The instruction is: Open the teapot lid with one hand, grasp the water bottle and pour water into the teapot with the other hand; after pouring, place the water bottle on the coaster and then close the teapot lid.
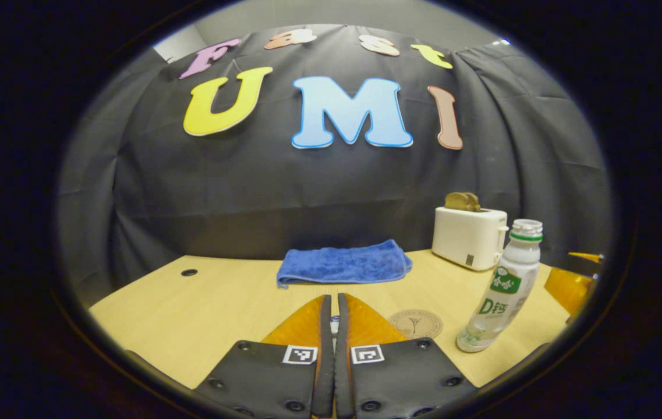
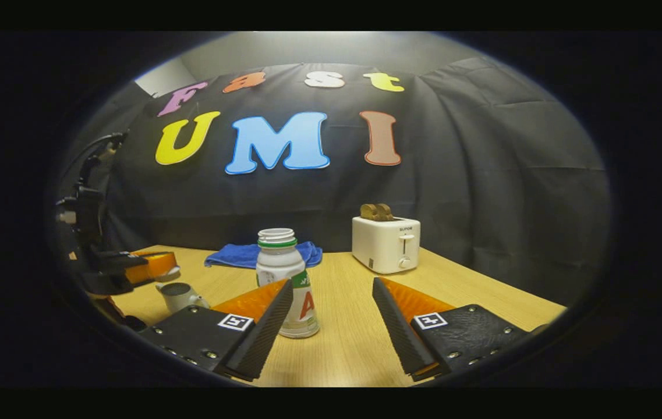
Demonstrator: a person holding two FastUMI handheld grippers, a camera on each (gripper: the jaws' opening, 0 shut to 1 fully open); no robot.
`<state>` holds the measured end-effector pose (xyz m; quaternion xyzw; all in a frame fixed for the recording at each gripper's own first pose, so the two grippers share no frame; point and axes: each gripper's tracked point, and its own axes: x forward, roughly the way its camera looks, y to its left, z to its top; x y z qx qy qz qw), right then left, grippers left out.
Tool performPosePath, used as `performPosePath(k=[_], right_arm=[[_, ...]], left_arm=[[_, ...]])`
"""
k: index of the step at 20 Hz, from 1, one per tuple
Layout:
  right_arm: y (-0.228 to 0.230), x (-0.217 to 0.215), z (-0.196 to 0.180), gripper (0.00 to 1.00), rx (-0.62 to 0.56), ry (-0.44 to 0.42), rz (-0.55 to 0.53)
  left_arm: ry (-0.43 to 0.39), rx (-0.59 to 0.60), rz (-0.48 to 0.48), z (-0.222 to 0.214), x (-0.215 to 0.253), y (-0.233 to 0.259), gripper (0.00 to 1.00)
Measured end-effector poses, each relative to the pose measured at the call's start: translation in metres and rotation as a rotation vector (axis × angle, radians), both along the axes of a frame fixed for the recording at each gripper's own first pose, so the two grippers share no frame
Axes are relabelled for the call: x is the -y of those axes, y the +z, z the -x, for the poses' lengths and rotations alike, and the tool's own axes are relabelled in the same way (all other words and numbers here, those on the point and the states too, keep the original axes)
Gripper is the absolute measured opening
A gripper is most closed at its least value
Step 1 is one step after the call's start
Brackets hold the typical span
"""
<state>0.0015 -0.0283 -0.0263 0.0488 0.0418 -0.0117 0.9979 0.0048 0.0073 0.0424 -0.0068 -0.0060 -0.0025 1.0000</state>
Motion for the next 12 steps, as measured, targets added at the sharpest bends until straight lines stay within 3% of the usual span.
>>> performPosePath(k=[5, 11, 12], right_arm=[[0.001, -0.008, 0.001, 0.85, 0.0, 0.027, 0.004], [-0.003, -0.029, -0.004, 0.85, -0.012, 0.102, -0.006], [-0.004, -0.03, -0.005, 0.85, -0.013, 0.107, 0.008]], left_arm=[[0.046, 0.05, -0.009, 0.031, -0.041, 0.035, 0.11], [0.114, 0.037, 0.019, 0.059, -0.095, 0.028, 0.07], [0.127, 0.032, 0.026, 0.062, -0.105, 0.026, 0.11]])
